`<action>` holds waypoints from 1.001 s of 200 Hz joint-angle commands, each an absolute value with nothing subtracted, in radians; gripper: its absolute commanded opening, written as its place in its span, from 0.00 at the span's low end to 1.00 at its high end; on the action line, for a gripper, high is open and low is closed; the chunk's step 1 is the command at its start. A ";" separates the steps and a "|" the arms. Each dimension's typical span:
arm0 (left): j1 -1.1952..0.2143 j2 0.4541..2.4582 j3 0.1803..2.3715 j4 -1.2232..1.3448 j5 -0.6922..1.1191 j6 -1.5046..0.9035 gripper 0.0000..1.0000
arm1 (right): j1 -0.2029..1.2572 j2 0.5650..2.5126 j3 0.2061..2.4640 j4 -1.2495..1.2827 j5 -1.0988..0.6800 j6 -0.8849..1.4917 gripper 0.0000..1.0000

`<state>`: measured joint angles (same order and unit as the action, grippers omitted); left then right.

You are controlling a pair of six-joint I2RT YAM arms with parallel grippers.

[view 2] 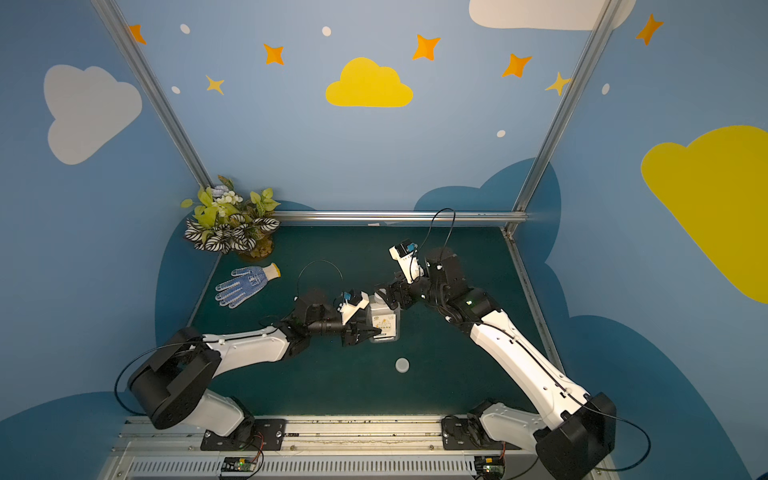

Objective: Screw on the bottle caps
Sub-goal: Screw the bottle cap onto the plastic bottle.

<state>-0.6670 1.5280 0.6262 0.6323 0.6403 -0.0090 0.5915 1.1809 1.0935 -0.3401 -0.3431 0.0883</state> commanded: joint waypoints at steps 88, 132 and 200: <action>-0.647 1.543 0.638 0.648 0.706 -0.029 0.02 | 0.588 1.265 1.096 -0.351 -0.490 0.036 0.61; -0.639 1.534 0.635 0.638 0.699 -0.023 0.02 | 0.590 1.306 1.108 -0.361 -0.565 0.034 0.58; -0.634 1.527 0.630 0.637 0.685 -0.019 0.02 | 0.609 1.307 1.109 -0.372 -0.539 0.028 0.34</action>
